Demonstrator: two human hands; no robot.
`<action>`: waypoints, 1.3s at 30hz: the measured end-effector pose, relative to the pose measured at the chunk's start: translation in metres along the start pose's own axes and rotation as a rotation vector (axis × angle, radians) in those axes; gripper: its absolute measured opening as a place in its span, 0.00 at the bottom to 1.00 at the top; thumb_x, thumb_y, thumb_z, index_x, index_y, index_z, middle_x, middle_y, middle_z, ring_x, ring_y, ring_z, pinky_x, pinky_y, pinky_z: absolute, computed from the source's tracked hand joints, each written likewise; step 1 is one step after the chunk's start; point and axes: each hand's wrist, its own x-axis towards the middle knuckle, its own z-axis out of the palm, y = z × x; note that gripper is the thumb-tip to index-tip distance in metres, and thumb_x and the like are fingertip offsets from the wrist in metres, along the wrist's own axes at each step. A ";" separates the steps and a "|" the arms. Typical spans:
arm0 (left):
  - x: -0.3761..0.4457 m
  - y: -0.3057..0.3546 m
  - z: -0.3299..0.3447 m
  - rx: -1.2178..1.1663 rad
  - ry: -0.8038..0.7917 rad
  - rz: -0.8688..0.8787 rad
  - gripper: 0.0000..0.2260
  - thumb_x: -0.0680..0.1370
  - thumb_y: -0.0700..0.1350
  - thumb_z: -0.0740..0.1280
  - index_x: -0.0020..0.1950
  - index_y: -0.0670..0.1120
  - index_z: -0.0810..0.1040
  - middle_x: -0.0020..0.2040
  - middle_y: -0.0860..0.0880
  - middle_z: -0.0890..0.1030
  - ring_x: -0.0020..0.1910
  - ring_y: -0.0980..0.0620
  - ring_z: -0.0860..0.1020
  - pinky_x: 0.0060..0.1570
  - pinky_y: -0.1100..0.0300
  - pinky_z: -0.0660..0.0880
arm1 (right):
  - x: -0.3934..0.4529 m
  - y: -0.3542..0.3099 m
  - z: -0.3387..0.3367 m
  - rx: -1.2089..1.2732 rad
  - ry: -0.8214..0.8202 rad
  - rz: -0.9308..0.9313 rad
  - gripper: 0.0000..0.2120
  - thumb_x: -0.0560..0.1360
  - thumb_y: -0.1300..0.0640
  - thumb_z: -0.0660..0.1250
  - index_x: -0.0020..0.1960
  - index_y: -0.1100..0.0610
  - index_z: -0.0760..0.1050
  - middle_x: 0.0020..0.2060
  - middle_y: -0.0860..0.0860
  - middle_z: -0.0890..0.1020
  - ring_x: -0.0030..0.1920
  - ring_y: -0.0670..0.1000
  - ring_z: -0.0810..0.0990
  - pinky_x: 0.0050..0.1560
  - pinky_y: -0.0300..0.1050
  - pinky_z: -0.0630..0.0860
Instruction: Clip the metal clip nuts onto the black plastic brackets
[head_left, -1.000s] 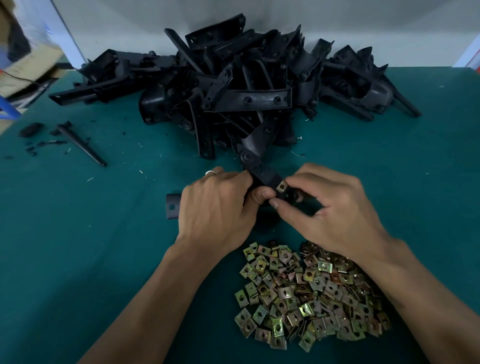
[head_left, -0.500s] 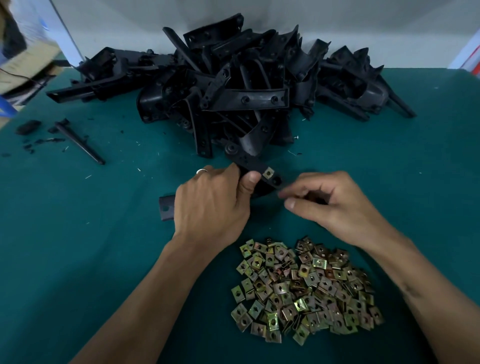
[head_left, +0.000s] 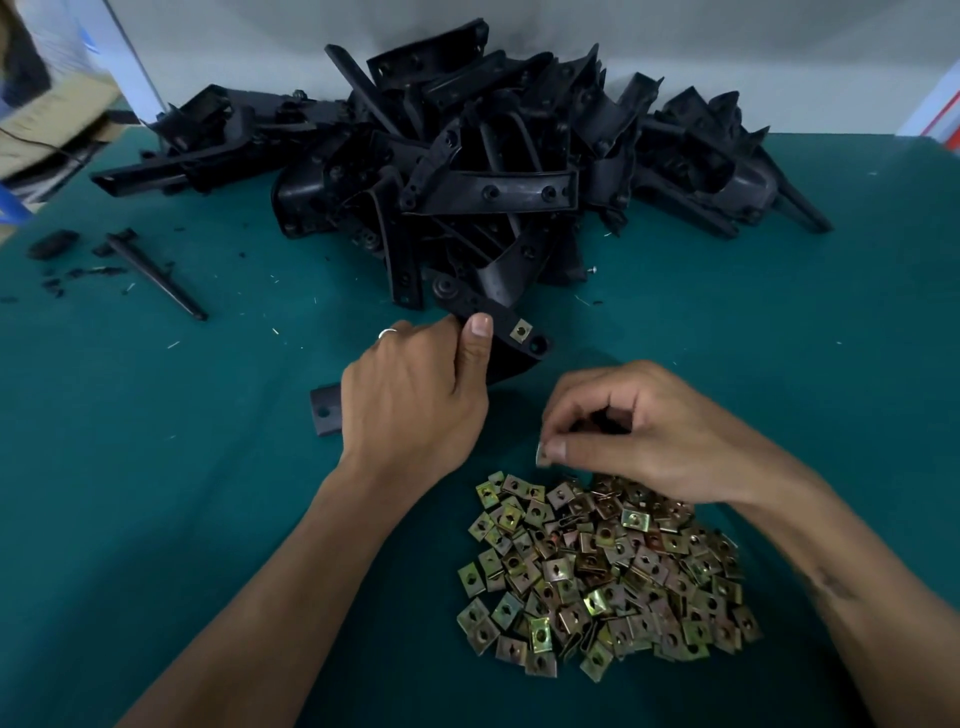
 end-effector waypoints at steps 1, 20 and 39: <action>0.000 0.000 -0.001 -0.009 -0.002 0.010 0.23 0.85 0.58 0.49 0.32 0.51 0.55 0.29 0.51 0.65 0.27 0.52 0.62 0.28 0.57 0.53 | 0.001 0.002 -0.001 0.100 0.073 0.000 0.03 0.76 0.59 0.74 0.44 0.53 0.85 0.40 0.50 0.84 0.39 0.55 0.80 0.39 0.52 0.75; -0.002 0.005 -0.011 -0.234 -0.232 0.427 0.24 0.83 0.60 0.48 0.35 0.47 0.66 0.32 0.52 0.72 0.37 0.44 0.74 0.35 0.55 0.57 | 0.017 -0.002 0.010 0.766 0.501 -0.010 0.03 0.70 0.62 0.76 0.41 0.55 0.85 0.28 0.55 0.79 0.21 0.47 0.66 0.23 0.40 0.60; -0.002 0.003 -0.004 -0.233 -0.210 0.413 0.23 0.84 0.60 0.47 0.35 0.49 0.64 0.32 0.53 0.71 0.33 0.46 0.72 0.39 0.55 0.63 | 0.019 -0.003 0.011 0.800 0.606 -0.029 0.11 0.75 0.73 0.68 0.49 0.60 0.84 0.36 0.56 0.83 0.32 0.48 0.78 0.29 0.36 0.72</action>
